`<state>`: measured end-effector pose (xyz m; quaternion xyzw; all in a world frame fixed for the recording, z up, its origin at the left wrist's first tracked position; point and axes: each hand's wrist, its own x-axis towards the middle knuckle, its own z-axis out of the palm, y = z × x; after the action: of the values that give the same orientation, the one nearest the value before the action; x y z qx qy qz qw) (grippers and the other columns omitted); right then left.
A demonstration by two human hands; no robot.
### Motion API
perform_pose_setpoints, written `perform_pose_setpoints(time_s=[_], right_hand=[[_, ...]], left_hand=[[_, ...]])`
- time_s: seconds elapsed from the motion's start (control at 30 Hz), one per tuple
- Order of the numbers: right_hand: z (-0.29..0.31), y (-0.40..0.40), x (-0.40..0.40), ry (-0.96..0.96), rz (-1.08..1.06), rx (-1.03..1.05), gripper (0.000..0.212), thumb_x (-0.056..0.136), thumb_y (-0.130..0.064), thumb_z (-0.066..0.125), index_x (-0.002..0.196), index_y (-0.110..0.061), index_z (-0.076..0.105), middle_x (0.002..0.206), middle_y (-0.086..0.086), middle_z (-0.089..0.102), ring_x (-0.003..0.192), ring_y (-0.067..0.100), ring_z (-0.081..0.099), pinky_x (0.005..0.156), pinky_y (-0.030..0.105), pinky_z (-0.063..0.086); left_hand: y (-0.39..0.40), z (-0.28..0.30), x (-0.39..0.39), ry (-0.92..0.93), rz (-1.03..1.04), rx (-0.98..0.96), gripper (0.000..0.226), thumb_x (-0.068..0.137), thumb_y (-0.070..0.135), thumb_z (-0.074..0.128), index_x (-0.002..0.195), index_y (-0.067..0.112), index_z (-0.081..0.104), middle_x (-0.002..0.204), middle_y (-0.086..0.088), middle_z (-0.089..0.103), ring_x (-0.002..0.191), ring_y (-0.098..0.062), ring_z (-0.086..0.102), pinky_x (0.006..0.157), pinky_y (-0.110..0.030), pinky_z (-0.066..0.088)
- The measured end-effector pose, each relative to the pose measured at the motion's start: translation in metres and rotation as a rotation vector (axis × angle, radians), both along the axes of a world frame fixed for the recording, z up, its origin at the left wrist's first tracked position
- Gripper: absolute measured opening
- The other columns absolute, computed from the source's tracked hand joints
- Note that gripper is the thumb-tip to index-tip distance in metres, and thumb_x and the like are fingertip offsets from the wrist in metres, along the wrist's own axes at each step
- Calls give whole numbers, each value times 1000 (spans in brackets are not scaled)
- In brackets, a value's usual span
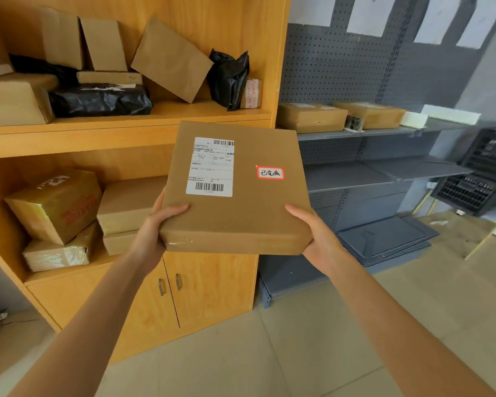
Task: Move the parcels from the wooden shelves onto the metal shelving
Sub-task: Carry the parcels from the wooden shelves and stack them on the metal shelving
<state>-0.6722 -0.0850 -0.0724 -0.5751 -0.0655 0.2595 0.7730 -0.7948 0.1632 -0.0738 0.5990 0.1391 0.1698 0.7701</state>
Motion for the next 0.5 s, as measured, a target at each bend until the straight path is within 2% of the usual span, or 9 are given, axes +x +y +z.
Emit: perform_pose_setpoints(time_s=[0.07, 0.13, 0.2, 0.3, 0.43, 0.5], right_hand=[[0, -15, 5, 1, -48, 5, 50, 79, -27, 71, 127, -25, 57, 115, -1, 70, 108, 20, 65, 93, 43, 51], [1, -32, 11, 13, -103, 3, 49, 80, -27, 71, 127, -24, 57, 115, 0, 69, 107, 21, 65, 91, 44, 53], [2, -51, 19, 11, -146, 2, 56, 75, -29, 74, 128, -24, 56, 116, 0, 69, 108, 22, 65, 93, 46, 52], [6, -84, 33, 15, -203, 9, 65, 67, -32, 77, 128, -24, 56, 115, 0, 70, 107, 22, 65, 94, 47, 51], [11, -141, 63, 24, -253, 19, 56, 76, -30, 74, 128, -22, 57, 114, 0, 70, 105, 22, 67, 89, 44, 54], [11, -172, 85, 15, -267, 18, 55, 78, -31, 73, 129, -21, 56, 115, 0, 70, 104, 22, 67, 84, 42, 56]], left_hand=[[-11, 2, 17, -3, -26, 2, 63, 69, 26, 67, 130, 33, 51, 95, 15, 70, 78, -3, 67, 68, -28, 48], [-25, 3, 35, -5, -64, -8, 60, 74, 27, 65, 132, 34, 50, 94, 16, 69, 76, -3, 66, 65, -27, 48], [-41, 5, 52, -7, -120, -12, 59, 76, 27, 65, 132, 38, 50, 97, 15, 69, 78, -5, 66, 66, -29, 48], [-69, 11, 79, -3, -183, -18, 79, 60, 33, 73, 135, 34, 48, 100, 12, 70, 80, -6, 68, 64, -27, 51], [-120, 19, 124, -10, -251, -9, 75, 65, 34, 69, 136, 41, 44, 118, 7, 65, 95, -12, 63, 70, -29, 48], [-150, 21, 151, -2, -266, -8, 72, 66, 34, 69, 134, 41, 46, 116, 8, 66, 95, -13, 63, 71, -30, 47]])
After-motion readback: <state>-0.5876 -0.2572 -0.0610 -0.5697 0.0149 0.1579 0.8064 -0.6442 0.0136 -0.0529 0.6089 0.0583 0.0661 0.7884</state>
